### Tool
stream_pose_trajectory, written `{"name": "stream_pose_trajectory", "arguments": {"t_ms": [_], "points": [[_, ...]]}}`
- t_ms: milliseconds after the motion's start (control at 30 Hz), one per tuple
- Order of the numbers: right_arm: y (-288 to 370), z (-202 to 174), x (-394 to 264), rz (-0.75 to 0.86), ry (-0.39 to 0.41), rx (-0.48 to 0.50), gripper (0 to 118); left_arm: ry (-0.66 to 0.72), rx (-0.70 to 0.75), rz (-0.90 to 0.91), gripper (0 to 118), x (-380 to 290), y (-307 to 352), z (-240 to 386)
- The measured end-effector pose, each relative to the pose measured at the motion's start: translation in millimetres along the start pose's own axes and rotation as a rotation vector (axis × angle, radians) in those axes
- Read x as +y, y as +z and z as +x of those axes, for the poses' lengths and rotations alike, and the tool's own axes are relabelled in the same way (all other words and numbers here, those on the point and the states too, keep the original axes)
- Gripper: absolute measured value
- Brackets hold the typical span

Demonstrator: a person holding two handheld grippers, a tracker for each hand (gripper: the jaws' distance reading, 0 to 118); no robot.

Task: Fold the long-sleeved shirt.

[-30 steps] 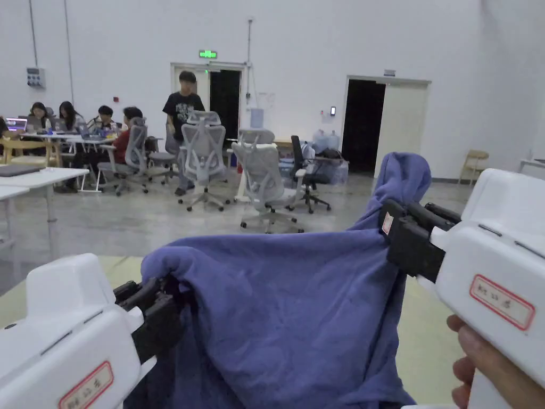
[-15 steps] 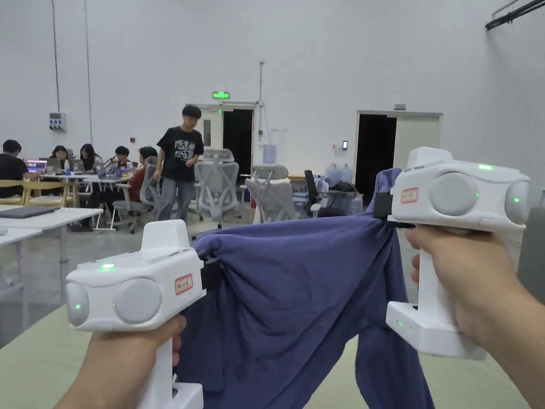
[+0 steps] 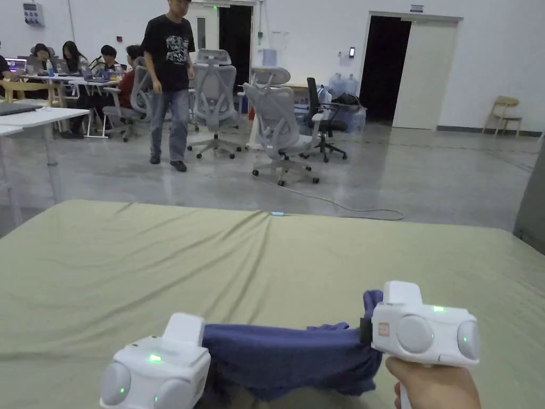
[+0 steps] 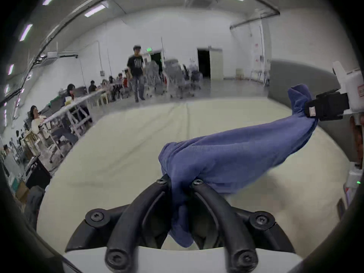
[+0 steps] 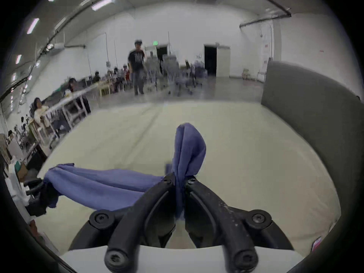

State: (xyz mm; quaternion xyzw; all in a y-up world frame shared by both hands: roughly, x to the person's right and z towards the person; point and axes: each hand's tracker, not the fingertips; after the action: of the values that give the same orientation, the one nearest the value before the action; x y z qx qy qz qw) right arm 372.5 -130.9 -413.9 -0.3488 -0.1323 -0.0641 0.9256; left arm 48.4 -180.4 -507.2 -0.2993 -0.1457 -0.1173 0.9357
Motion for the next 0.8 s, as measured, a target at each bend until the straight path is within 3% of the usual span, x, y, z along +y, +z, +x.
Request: {"name": "stream_pose_trajectory", "arguments": {"t_ms": [133, 233, 467, 633, 667, 700, 733, 767, 800], "points": [[10, 11, -82, -0.095, -0.032, 0.005, 9, -0.023, -0.009, -0.060, 13, -72, 42, 11], [48, 19, -130, -0.120, 0.009, 0.018, 9, -0.047, -0.004, -0.081, 12, -110, 90, 22], [142, 24, -223, -0.293, -0.070, 0.065, 9, 0.005, -0.078, -0.203, 12, -192, 207, 28], [165, 18, -264, -0.462, 0.034, 0.038, 10, 0.027, -0.161, -0.369, 13, -252, 239, 44], [163, 18, -269, -0.485, 0.006, 0.046, 13, 0.007, -0.144, -0.398, 13, -260, 237, 47], [162, 21, -271, -0.491, -0.037, 0.043, 21, 0.007, -0.139, -0.417, 14, -265, 235, 46], [163, 20, -272, -0.487, -0.071, 0.034, 55, 0.045, -0.154, -0.426, 27, -265, 231, 42], [164, 19, -272, -0.471, -0.060, 0.021, 91, 0.122, -0.164, -0.438, 56, -262, 229, 43], [172, 25, -268, -0.424, -0.082, -0.021, 118, 0.179, -0.171, -0.426, 91, -256, 229, 39]]}}
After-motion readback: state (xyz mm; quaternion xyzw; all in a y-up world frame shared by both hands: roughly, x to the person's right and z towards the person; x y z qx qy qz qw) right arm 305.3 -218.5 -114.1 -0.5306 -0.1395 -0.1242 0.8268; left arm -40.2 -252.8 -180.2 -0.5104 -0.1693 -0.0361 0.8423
